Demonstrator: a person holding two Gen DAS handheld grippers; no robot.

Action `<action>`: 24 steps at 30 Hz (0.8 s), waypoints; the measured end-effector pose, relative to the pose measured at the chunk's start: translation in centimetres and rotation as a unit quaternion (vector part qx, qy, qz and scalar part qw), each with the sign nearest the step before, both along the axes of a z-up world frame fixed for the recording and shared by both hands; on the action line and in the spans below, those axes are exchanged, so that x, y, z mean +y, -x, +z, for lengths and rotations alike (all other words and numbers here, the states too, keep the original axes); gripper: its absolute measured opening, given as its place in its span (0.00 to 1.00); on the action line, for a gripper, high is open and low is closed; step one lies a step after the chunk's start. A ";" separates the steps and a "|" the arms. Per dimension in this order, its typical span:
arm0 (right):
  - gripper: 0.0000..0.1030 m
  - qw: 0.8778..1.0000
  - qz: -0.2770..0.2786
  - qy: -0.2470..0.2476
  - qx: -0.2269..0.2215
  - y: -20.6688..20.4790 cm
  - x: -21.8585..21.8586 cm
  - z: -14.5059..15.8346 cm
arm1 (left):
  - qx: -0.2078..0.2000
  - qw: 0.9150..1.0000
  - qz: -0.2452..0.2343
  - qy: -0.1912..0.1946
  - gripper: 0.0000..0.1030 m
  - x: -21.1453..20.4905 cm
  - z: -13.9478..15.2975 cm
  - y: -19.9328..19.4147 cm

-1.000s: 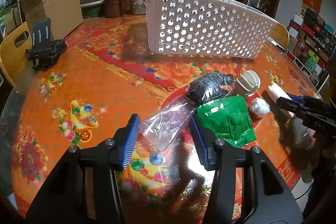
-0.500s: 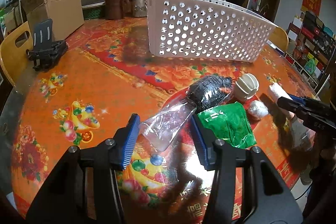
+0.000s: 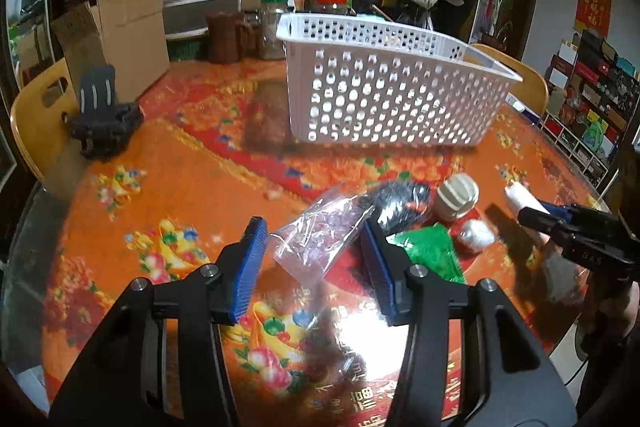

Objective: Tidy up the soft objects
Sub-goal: 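Carry the plastic bag with the left tool while the right tool carries the towel over the basket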

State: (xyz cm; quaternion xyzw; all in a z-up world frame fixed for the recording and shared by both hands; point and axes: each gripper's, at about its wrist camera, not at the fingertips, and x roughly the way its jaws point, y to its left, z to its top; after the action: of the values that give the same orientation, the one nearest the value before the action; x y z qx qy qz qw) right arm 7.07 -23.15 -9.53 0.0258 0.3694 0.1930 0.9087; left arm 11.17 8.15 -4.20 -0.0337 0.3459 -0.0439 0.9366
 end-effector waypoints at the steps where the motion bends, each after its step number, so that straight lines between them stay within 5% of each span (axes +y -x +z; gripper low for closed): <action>1: 0.28 1.000 -0.001 0.000 -0.002 0.0 -0.1 0.2 | -0.001 1.000 0.001 -0.001 0.45 0.0 0.4 0.0; 15: 0.28 0.998 0.005 -0.006 -0.058 -0.5 -1.4 8.0 | -0.036 0.999 -0.014 -0.001 0.45 -1.8 6.4 -1.9; 24: 0.28 0.997 0.019 0.021 -0.076 -5.8 0.4 14.3 | -0.049 0.998 -0.031 -0.005 0.45 -4.4 11.8 -7.2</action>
State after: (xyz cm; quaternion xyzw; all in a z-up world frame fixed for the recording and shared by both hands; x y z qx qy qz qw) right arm 12.89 -22.79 4.73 -0.0153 0.3033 0.2040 0.9307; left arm 18.40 3.77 7.62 -0.0163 0.3005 -0.0729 0.9508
